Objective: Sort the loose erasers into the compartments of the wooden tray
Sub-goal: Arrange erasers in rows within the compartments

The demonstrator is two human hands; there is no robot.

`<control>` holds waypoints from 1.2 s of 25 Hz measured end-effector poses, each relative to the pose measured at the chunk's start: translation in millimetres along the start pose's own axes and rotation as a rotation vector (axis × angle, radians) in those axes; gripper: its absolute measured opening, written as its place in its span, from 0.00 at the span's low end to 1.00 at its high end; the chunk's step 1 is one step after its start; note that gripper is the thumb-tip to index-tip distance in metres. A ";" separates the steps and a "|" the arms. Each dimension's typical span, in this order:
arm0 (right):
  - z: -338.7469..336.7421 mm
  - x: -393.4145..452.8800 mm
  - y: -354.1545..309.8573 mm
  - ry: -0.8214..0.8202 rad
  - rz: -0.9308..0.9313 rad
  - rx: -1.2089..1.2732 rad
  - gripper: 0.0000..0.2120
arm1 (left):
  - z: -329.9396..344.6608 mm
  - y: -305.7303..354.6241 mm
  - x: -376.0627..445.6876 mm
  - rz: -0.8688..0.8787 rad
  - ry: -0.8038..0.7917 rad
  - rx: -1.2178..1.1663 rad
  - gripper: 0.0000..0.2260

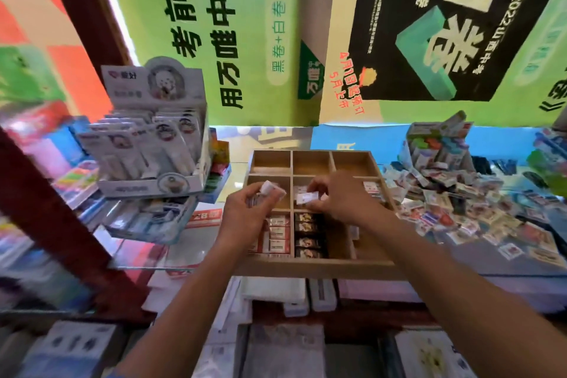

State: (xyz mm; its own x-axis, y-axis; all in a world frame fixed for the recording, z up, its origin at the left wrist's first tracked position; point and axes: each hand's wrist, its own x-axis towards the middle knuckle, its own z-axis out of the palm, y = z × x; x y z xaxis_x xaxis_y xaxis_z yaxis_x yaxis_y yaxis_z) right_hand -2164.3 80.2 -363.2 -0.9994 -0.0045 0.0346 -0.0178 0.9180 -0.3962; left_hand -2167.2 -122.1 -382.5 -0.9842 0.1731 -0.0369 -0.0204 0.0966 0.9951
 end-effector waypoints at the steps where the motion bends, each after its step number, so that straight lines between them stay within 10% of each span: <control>1: 0.0 5.9 0.5 -0.018 -0.006 -0.011 0.16 | -1.7 -2.2 2.6 -0.015 0.008 -0.014 0.15; 14: 7.7 31.7 8.0 -0.139 -0.111 -0.220 0.01 | 7.2 -18.8 10.2 0.068 0.016 0.069 0.13; 19: -8.6 8.5 -10.8 -0.128 -0.125 0.659 0.06 | 8.3 -14.5 6.0 0.099 0.003 0.132 0.15; 30: -6.2 6.8 -17.6 -0.099 -0.074 0.719 0.06 | 4.7 -9.2 -1.1 0.130 -0.084 0.102 0.15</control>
State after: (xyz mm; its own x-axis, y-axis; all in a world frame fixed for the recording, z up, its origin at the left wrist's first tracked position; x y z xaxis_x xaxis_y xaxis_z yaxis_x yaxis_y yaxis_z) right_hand -2170.6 66.4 -350.3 -0.9922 -0.1235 0.0152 -0.0669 0.4269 -0.9018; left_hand -2165.1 -118.6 -392.0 -0.9591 0.2715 0.0797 0.1283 0.1660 0.9777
